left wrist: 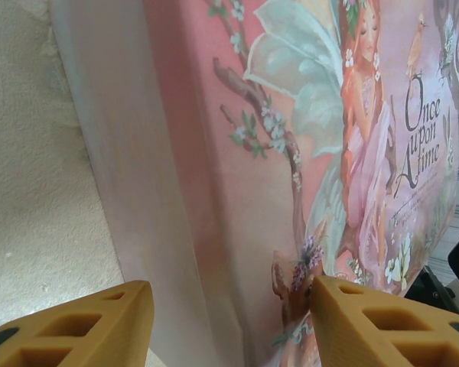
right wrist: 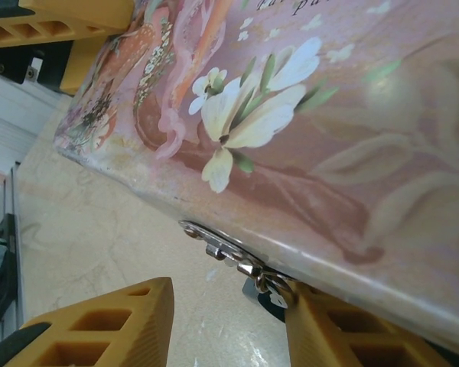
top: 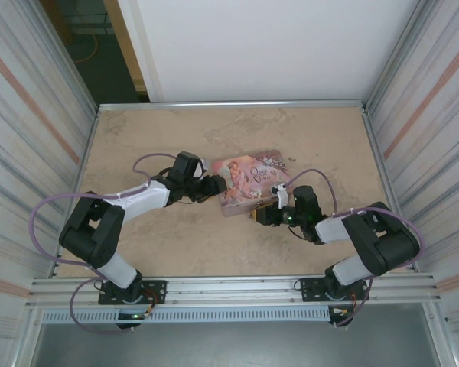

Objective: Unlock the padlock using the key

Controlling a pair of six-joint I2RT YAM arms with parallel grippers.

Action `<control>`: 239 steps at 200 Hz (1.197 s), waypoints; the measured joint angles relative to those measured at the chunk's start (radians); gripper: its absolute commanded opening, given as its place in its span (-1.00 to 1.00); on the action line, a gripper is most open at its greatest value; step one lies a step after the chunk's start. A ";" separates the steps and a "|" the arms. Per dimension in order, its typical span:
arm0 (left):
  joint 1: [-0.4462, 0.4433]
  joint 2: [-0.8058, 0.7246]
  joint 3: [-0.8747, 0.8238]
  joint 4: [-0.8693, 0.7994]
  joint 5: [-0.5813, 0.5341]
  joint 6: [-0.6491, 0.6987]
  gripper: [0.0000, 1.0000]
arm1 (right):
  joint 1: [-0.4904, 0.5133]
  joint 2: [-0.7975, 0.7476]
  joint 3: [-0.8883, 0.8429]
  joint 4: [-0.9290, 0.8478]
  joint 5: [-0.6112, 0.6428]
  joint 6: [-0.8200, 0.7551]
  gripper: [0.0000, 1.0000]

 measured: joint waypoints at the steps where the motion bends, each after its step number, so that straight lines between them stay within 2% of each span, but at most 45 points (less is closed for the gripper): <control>1: 0.000 0.000 0.000 0.000 0.000 0.000 0.12 | 0.000 0.000 0.000 0.000 0.000 0.000 -0.25; 89: 0.000 0.000 -0.002 0.001 0.000 0.000 0.12 | -0.003 0.008 0.013 -0.053 0.024 -0.010 -0.71; 131: 0.000 0.000 -0.004 0.005 -0.001 0.000 0.12 | -0.003 0.008 0.013 -0.055 0.032 -0.013 -1.00; 239: 0.000 -0.042 -0.092 0.095 -0.004 -0.027 0.12 | -0.003 0.008 0.002 -0.023 0.042 0.021 -1.00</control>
